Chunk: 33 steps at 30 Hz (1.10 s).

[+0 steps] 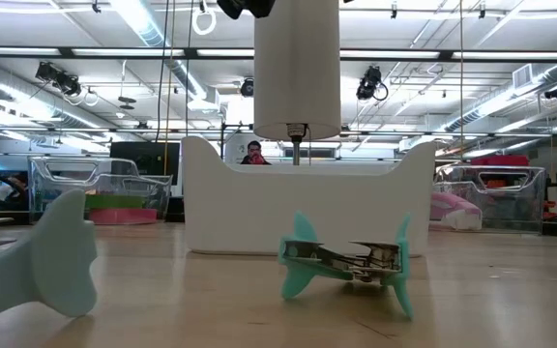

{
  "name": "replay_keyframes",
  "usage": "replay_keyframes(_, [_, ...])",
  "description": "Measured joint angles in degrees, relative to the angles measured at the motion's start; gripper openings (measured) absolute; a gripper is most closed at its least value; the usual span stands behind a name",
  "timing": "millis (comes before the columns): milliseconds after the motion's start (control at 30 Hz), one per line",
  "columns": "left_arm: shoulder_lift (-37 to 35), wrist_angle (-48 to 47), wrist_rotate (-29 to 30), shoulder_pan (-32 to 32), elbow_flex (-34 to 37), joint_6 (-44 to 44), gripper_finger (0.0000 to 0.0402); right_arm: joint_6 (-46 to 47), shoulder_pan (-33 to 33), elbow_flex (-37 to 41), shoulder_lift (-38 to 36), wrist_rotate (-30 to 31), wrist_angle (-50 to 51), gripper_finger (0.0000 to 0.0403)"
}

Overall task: Pick and place Stapler, Stapler remover, tape
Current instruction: Put the black stapler into the right transparent bin

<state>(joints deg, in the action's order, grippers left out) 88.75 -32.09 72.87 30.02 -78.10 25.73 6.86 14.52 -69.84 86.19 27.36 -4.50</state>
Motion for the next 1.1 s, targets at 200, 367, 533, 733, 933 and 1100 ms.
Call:
replay_keyframes(200, [-0.26, -1.05, 1.02, 0.31, 0.06, -3.03, 0.0073, 0.56, 0.21, 0.17, -0.28, 0.85, 2.82, 0.0104])
replay_keyframes(367, [-0.26, -0.97, 1.09, 0.5, 0.06, -3.85, 0.0076, 0.41, 0.94, 0.17, -0.53, 2.48, 3.7, 0.0104])
replay_keyframes(533, [-0.46, -0.87, 1.07, 1.11, 0.04, -2.28, 0.0075, 0.65, 2.03, 0.22, -2.73, 10.39, 7.37, 0.0103])
replay_keyframes(733, [-0.51, -1.3, 0.12, 1.09, 0.04, -3.72, 0.0073, 3.54, 3.49, 0.2, -5.46, 7.8, 11.94, 0.0103])
replay_keyframes(933, [-0.87, -1.71, 0.96, 1.16, 0.06, -5.37, 0.0073, 17.04, 4.11, 0.2, -9.01, 7.28, 33.44, 0.0103])
replay_keyframes(1100, [-0.85, -2.3, 0.82, 1.14, 0.06, -4.56, 0.0073, 28.32, 3.8, 0.2, -12.84, 9.01, 50.39, 0.0103])
